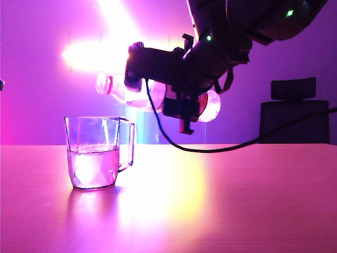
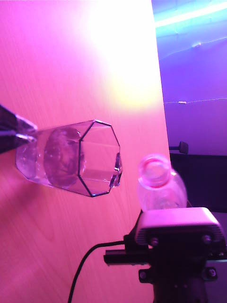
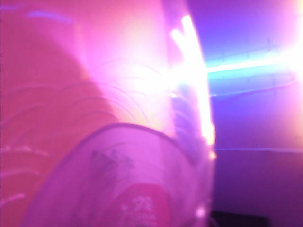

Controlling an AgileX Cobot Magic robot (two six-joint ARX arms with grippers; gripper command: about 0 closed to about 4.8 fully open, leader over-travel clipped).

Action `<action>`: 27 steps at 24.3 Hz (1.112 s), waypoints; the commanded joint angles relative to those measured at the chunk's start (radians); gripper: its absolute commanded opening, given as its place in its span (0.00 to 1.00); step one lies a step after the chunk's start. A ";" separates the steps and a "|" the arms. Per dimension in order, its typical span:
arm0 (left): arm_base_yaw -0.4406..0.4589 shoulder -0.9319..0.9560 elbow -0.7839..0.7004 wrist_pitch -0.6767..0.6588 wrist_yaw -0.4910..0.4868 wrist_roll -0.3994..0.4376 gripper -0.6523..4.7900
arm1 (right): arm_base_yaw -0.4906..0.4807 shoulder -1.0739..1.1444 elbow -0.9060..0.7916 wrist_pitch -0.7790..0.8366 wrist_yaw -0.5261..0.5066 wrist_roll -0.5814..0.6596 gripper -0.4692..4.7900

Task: Pick up the mineral water bottle on the table and pour water into the mug until it's half full.

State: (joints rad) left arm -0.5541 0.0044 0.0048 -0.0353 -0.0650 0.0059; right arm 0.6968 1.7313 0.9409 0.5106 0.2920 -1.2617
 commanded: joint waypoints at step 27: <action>0.224 0.002 0.004 0.014 -0.002 -0.003 0.12 | -0.118 -0.282 -0.414 0.238 -0.141 1.373 0.60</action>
State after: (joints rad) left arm -0.3336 0.0044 0.0048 -0.0345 -0.0685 0.0059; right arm 0.5873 1.4555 0.5480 0.6365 0.1566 0.0834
